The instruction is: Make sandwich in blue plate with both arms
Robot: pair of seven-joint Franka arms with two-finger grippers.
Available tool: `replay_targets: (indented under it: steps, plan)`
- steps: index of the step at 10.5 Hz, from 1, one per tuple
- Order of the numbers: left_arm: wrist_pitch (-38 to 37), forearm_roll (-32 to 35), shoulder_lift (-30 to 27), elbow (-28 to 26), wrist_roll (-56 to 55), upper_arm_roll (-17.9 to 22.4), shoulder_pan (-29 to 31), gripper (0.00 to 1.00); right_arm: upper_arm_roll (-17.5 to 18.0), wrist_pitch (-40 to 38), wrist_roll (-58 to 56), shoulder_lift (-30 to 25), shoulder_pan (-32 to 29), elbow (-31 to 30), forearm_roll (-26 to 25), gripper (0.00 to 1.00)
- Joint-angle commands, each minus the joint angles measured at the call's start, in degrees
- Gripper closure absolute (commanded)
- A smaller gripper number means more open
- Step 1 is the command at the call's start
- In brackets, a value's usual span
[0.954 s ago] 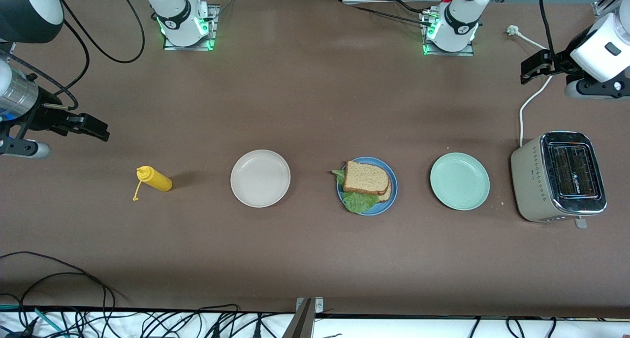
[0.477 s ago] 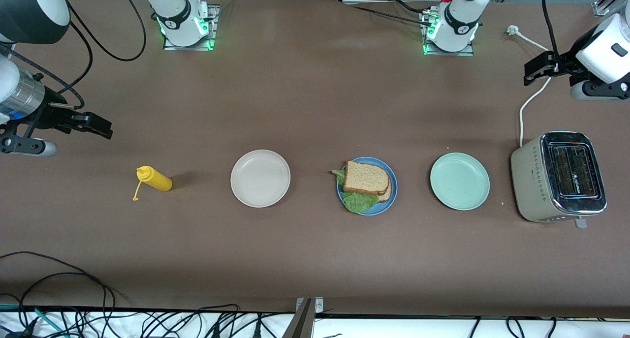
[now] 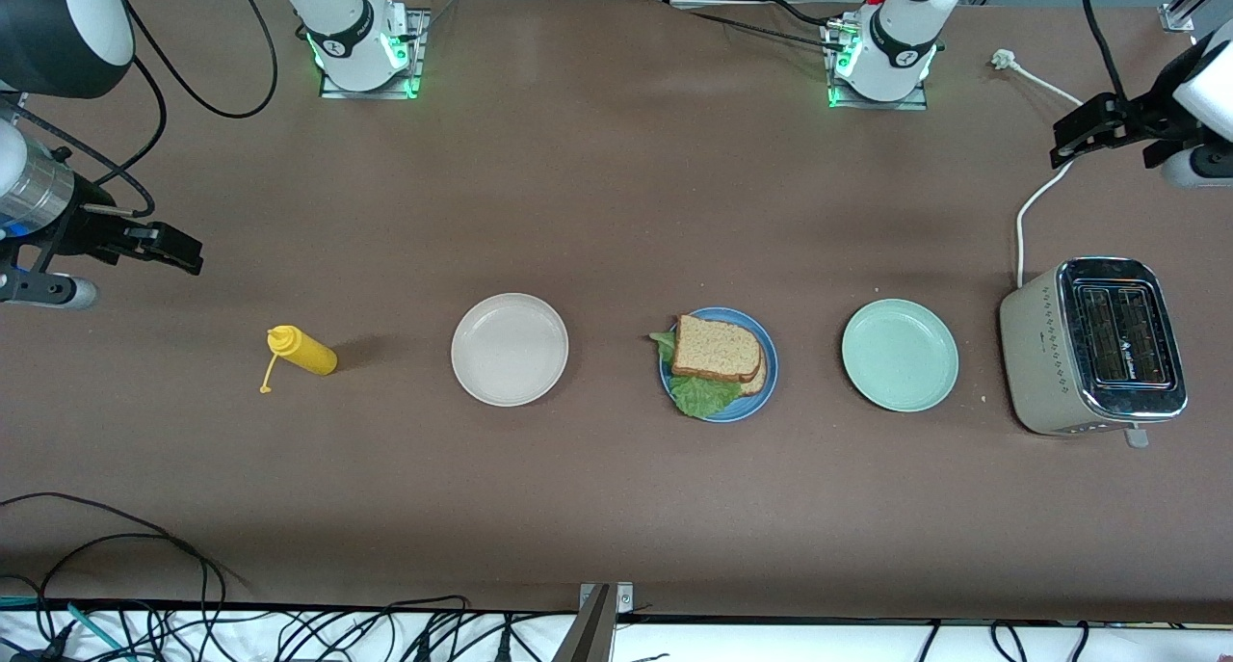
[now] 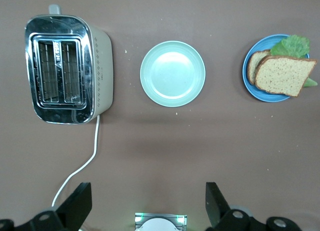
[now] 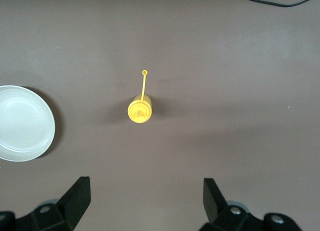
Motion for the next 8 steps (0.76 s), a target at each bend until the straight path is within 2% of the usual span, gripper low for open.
replay_targets:
  steps: [1,8]
  plan:
    - [1.70,1.11,1.88,2.23,-0.24,-0.21,0.60,0.00,-1.33,0.59,-0.88,-1.73,0.74,-1.01,2.08,0.00]
    - [1.62,1.54,2.41,2.50,0.46,-0.38,0.52,0.00,-1.15,0.51,-0.97,-1.64,0.74,-1.01,2.61,0.00]
